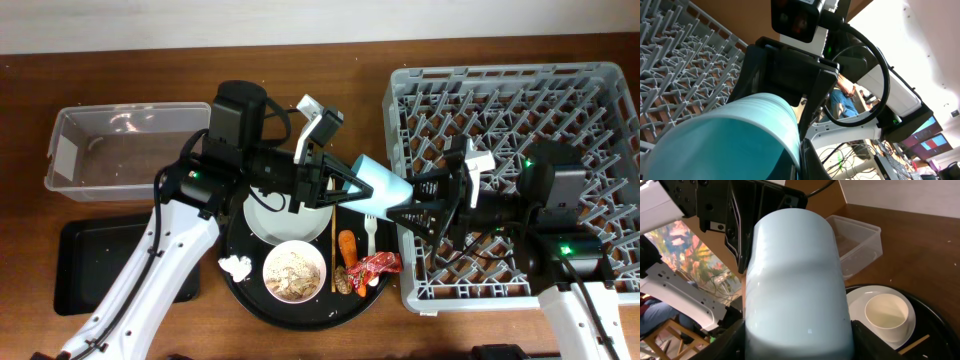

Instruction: Sort waste into correct bins and load items into the dishwasher rack

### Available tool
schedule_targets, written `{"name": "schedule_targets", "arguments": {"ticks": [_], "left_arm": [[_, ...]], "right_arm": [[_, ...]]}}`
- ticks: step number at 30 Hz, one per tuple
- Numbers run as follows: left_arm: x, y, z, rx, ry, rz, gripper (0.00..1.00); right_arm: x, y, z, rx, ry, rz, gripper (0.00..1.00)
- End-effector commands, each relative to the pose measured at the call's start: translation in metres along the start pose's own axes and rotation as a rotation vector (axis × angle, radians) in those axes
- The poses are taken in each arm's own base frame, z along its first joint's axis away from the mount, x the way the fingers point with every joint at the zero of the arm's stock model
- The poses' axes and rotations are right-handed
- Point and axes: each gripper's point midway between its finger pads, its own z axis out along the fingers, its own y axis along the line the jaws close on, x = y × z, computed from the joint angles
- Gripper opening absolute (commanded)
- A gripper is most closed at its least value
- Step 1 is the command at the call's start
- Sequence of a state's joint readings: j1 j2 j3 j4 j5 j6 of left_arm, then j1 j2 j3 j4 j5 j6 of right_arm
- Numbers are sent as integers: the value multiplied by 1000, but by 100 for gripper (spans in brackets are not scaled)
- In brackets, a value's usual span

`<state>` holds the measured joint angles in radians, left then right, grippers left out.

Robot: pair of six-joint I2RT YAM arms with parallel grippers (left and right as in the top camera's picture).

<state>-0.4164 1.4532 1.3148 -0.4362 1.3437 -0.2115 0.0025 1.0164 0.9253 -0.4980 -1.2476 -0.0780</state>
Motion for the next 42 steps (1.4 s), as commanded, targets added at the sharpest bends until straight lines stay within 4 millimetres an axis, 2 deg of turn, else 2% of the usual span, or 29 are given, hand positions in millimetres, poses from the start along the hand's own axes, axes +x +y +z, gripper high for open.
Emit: {"name": "schedule_targets", "arguments": {"ticks": [1, 3, 5, 6, 11, 16, 22, 26, 28, 31, 33, 36, 39, 42], "left_arm": [[-6, 7, 0, -48, -15, 18, 1], [-6, 7, 0, -48, -15, 18, 21], [-6, 7, 0, -49, -15, 18, 57], [-6, 8, 0, -49, -16, 18, 63], [-7, 14, -1, -87, -24, 16, 74], [-10, 30, -12, -164, -50, -13, 76], [-15, 51, -51, -248, -117, -75, 76], [-13, 60, -69, -295, -132, -56, 77], [-6, 76, -79, -386, -128, -75, 77], [21, 112, -97, -633, -58, -132, 79], [36, 126, -110, -750, -20, -183, 79], [56, 139, -126, -884, 34, -253, 80], [68, 145, -137, -964, 70, -291, 80], [80, 150, -149, -1051, 109, -325, 80]], "right_arm": [[-6, 14, 0, -52, -5, -15, 52], [-6, 14, 0, -51, -5, -15, 50], [-6, 14, 0, -51, -5, -16, 48], [-6, 14, 0, -52, -5, -16, 47], [-6, 13, 0, -51, -5, -16, 42], [-6, 8, 0, -18, -4, -15, 38], [-6, -10, -1, 88, 2, -17, 33], [-5, -27, -3, 191, 7, -4, 33], [-5, -35, -5, 239, 8, 9, 32], [-8, -45, -10, 316, 12, 9, 32], [-11, -53, -16, 389, 19, 15, 31], [-17, -65, -32, 544, 39, 32, 31], [-22, -73, -50, 681, 64, 50, 31], [-21, -82, -79, 879, 122, 94, 31]]}}
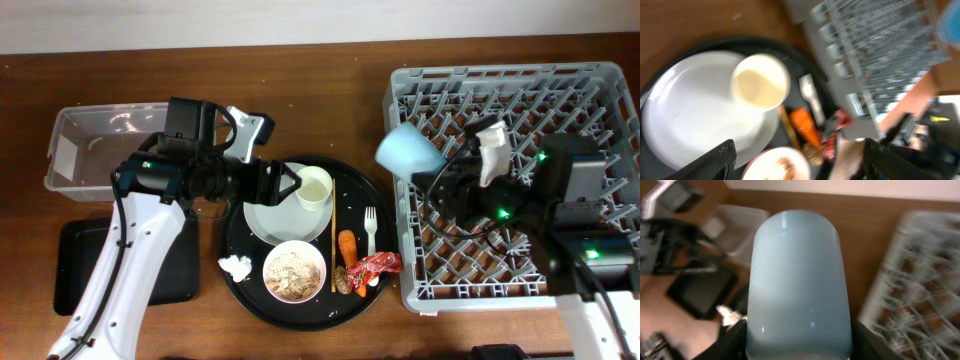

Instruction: Sort waste into correct bins and load items into the dishwasher rack

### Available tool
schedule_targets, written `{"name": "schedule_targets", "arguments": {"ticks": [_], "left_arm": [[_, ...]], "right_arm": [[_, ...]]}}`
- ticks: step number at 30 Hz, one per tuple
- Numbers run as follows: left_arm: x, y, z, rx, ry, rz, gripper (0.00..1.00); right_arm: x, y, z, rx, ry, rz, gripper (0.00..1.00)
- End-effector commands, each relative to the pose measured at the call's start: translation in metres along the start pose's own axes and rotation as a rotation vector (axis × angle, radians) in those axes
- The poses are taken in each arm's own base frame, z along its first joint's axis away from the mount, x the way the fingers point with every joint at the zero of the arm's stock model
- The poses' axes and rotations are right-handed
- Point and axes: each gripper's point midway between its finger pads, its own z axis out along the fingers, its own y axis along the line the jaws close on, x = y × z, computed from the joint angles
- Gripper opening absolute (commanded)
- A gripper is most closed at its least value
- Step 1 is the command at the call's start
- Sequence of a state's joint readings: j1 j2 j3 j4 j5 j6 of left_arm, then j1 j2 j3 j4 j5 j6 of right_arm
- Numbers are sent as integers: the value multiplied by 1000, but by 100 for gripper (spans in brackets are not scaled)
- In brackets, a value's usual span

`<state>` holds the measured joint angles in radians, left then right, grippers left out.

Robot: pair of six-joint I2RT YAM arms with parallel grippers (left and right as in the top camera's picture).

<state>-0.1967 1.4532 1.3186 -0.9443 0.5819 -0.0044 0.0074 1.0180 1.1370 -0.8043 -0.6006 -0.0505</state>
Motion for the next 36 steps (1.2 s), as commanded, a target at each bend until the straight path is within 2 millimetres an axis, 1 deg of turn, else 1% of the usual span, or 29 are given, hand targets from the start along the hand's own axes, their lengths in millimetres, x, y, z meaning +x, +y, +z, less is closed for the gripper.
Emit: {"name": "schedule_targets", "arguments": {"ticks": [1, 3, 5, 6, 9, 11, 14, 15, 17, 21, 23, 24, 27, 29, 31, 36], "left_arm": [[5, 30, -3, -175, 25, 9, 81], [8, 33, -4, -192, 37, 3, 81], [10, 33, -4, -192, 45, -1, 81], [11, 33, -4, -192, 47, -2, 81], [13, 33, -4, -191, 55, -7, 81], [14, 33, -4, -191, 57, -8, 81], [14, 33, -4, -191, 59, -9, 81], [14, 33, -4, -191, 60, -9, 81], [14, 33, -4, -191, 60, -9, 81], [15, 33, -4, -191, 64, -11, 81], [17, 33, -4, -191, 69, -14, 81], [18, 33, -4, -191, 73, -16, 81], [19, 33, -4, -191, 78, -19, 81], [19, 33, -4, -191, 77, -19, 81], [19, 33, -4, -191, 77, -19, 81], [19, 33, -4, -191, 77, -19, 81]], "right_arm": [[-10, -39, -22, 293, 28, 11, 31], [-6, -54, -32, 400, 76, 28, 30], [-2, -73, -43, 520, 135, 73, 30], [-1, -80, -46, 549, 150, 87, 27], [5, -104, -53, 629, 190, 144, 25], [10, -123, -60, 689, 196, 219, 24], [20, -161, -79, 783, 194, 347, 23], [25, -176, -87, 819, 192, 391, 23], [35, -197, -100, 876, 201, 454, 23], [67, -243, -131, 1033, 220, 660, 22], [83, -262, -142, 1078, 218, 767, 22], [89, -268, -145, 1091, 216, 804, 22], [104, -286, -151, 1117, 220, 880, 22], [115, -296, -150, 1122, 243, 915, 21], [126, -304, -144, 1117, 275, 951, 21], [144, -316, -130, 1099, 343, 984, 20]]}}
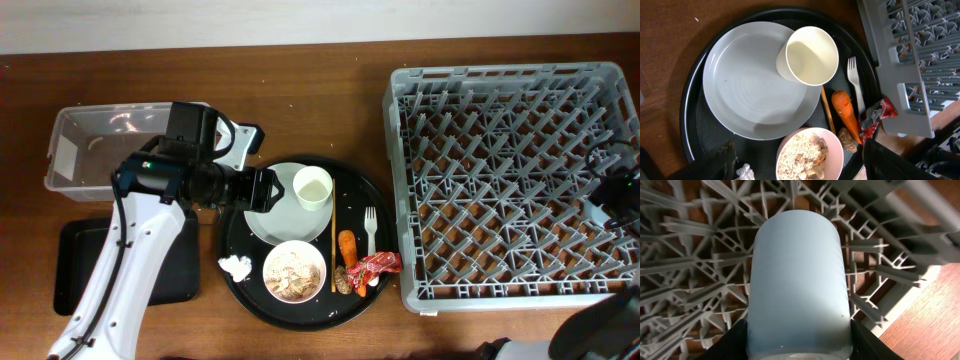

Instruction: Sort waste into correct bins and load items into the dishwasher rack

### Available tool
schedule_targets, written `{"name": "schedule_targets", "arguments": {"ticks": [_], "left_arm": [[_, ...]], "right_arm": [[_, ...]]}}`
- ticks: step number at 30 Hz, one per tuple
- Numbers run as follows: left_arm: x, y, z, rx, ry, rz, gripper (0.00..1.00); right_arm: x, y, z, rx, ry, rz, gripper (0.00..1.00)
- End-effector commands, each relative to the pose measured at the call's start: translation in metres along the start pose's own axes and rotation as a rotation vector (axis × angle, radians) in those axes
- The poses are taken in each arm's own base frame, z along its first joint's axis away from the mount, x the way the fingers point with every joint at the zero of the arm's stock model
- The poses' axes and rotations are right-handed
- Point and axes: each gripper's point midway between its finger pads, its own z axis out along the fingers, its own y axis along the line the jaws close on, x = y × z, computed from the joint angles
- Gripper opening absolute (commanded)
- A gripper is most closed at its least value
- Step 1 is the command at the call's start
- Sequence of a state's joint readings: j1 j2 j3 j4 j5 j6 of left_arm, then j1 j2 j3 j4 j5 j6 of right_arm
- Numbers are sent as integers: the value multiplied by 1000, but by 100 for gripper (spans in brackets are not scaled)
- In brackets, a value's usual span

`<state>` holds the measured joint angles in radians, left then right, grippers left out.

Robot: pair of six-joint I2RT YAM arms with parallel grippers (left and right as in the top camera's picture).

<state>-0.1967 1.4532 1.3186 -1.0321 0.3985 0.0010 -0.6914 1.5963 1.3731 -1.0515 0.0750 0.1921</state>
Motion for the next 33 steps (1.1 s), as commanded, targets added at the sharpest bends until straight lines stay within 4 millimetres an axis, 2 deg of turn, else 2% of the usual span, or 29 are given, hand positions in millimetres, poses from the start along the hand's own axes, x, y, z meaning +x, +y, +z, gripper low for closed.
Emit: {"name": "schedule_targets", "arguments": {"ticks": [1, 4, 5, 6, 7, 9, 19, 24, 26, 29, 31, 33], "left_arm": [[-1, 2, 0, -8, -2, 17, 81], [-1, 2, 0, -8, -2, 17, 81], [-1, 2, 0, -8, -2, 17, 81], [-1, 2, 0, -8, -2, 17, 81], [-1, 2, 0, -8, -2, 17, 81], [-1, 2, 0, -8, -2, 17, 81], [-1, 2, 0, -8, -2, 17, 81], [-1, 2, 0, -8, -2, 17, 81], [-1, 2, 0, -8, -2, 17, 82], [-1, 2, 0, -8, -2, 17, 85], [-1, 2, 0, -8, -2, 17, 86], [-1, 2, 0, -8, -2, 17, 86]], "right_arm": [[-6, -3, 9, 23, 13, 22, 20], [-6, -3, 15, 28, 26, 22, 22], [-5, -3, 17, 28, 31, 21, 31], [-5, -3, 18, 29, 35, 20, 52], [-6, -3, 19, 28, 33, 21, 65], [-8, -2, 19, 23, 24, 22, 77], [-15, 11, 16, -45, 2, 31, 81], [-10, 25, 2, -130, 26, 28, 81], [-9, 32, -12, -180, 21, 17, 81], [-8, 56, -39, -324, -8, -69, 81], [0, 88, -72, -485, -51, -234, 81], [16, 120, -104, -635, -92, -411, 81]]}}
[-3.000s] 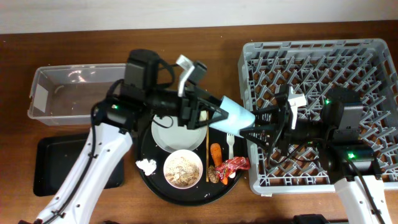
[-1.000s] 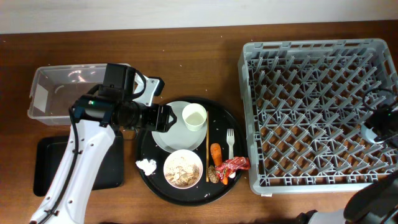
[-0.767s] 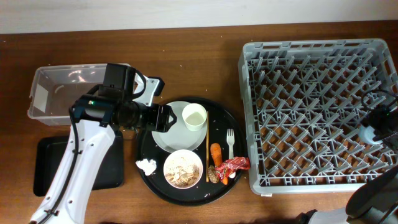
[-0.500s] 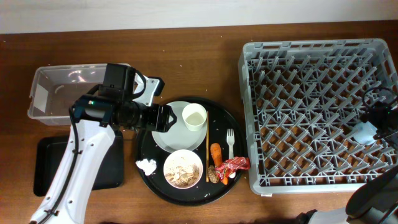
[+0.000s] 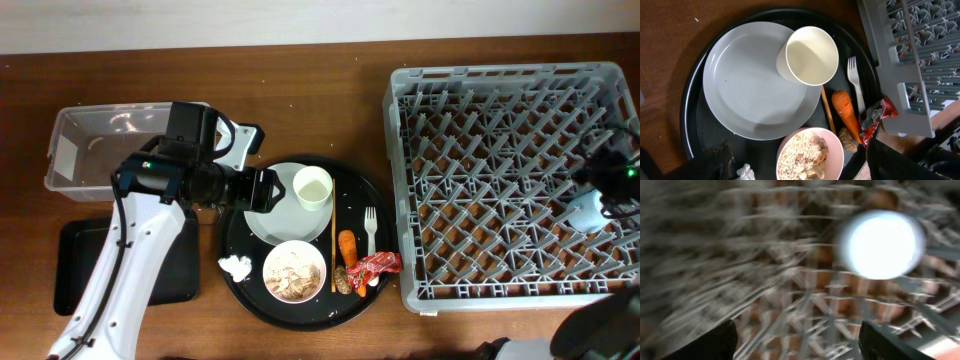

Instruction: Sort waste into correct bins and load items into the dishwasher rack

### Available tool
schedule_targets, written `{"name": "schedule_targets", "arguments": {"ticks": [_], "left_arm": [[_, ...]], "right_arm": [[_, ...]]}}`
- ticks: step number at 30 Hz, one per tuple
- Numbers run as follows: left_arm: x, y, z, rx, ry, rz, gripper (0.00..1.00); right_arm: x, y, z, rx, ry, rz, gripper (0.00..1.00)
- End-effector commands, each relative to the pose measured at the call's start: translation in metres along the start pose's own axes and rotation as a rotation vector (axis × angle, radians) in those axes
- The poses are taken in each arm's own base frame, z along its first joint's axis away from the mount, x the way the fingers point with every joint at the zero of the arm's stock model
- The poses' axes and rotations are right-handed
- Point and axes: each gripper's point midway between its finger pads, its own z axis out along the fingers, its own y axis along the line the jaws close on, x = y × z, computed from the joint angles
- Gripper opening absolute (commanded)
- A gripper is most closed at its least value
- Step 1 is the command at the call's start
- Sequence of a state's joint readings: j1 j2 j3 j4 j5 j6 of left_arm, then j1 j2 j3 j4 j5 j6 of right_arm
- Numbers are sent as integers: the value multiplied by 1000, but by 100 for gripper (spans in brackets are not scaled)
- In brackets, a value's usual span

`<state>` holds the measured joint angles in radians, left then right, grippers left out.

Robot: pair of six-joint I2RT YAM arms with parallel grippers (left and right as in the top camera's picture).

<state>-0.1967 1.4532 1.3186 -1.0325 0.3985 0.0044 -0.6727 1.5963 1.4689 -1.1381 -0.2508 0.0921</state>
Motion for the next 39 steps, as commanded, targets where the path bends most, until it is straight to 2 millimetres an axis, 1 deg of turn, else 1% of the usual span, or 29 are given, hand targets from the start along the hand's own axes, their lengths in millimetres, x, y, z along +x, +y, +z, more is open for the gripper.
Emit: {"name": "schedule_targets", "arguments": {"ticks": [1, 2, 5, 8, 9, 10, 11, 12, 13, 14, 15, 16, 17, 18, 19, 20, 21, 22, 23, 24, 25, 26, 28, 29, 30, 31, 35, 39], "left_arm": [[-1, 2, 0, -8, -2, 14, 86], [-1, 2, 0, -8, -2, 14, 86], [-1, 2, 0, -8, -1, 14, 86], [-1, 2, 0, -8, -2, 14, 86], [-1, 2, 0, -8, -2, 14, 86], [-1, 2, 0, -8, -1, 13, 86], [-1, 2, 0, -8, -1, 13, 86], [-1, 2, 0, -8, -1, 13, 86], [-1, 2, 0, -8, -1, 13, 87], [-1, 2, 0, -8, -1, 13, 86], [-1, 2, 0, -8, -1, 13, 86], [-1, 2, 0, -8, 0, 13, 86], [0, 2, 0, -7, 2, 12, 86], [0, 2, 0, -7, 3, 11, 86], [1, 2, 0, -8, 6, 10, 86], [1, 2, 0, -7, 7, 10, 86], [1, 2, 0, -7, 7, 10, 86], [1, 2, 0, -7, 7, 10, 86], [2, 2, 0, -7, 10, 9, 87], [2, 2, 0, -7, 13, 7, 87], [3, 2, -1, -7, 16, 6, 86], [4, 2, 0, -7, 20, 5, 86], [5, 2, -1, -7, 24, 3, 86], [6, 1, 0, -5, 26, 2, 87], [6, -1, 0, -2, 28, 7, 86], [6, -3, 1, 2, 30, 11, 86], [3, -21, 8, 20, 25, 61, 86], [-14, -28, 24, -41, -24, 120, 86]], "right_arm": [[20, 107, -60, -379, -100, -433, 81], [33, 122, -67, -407, -92, -502, 82], [98, 164, -80, -478, 14, -774, 84], [137, 185, -83, -525, 102, -886, 88], [145, 189, -84, -535, 120, -926, 90], [158, 195, -84, -547, 141, -995, 89], [158, 197, -80, -502, 139, -992, 90], [146, 189, -71, -379, 122, -915, 89], [131, 177, -63, -239, 85, -819, 90], [109, 157, -58, -53, 21, -689, 91], [92, 136, -59, 102, -42, -573, 92], [87, 130, -60, 147, -61, -539, 94], [88, 130, -60, 140, -56, -542, 95], [96, 140, -59, 73, -27, -588, 97], [114, 162, -59, -86, 34, -716, 98], [143, 191, -68, -328, 103, -886, 99], [160, 205, -77, -470, 135, -970, 99], [181, 218, -92, -640, 166, -1057, 99], [190, 221, -99, -711, 183, -1090, 98], [190, 218, -97, -691, 190, -1084, 98], [184, 211, -91, -618, 195, -1050, 98], [174, 201, -81, -506, 193, -988, 98], [145, 167, -64, -204, 155, -812, 99], [127, 140, -60, -8, 110, -696, 99], [118, 125, -60, 95, 85, -647, 100], [117, 121, -61, 118, 83, -639, 99], [122, 127, -61, 78, 100, -641, 98], [122, 127, -61, 78, 99, -641, 98]]}}
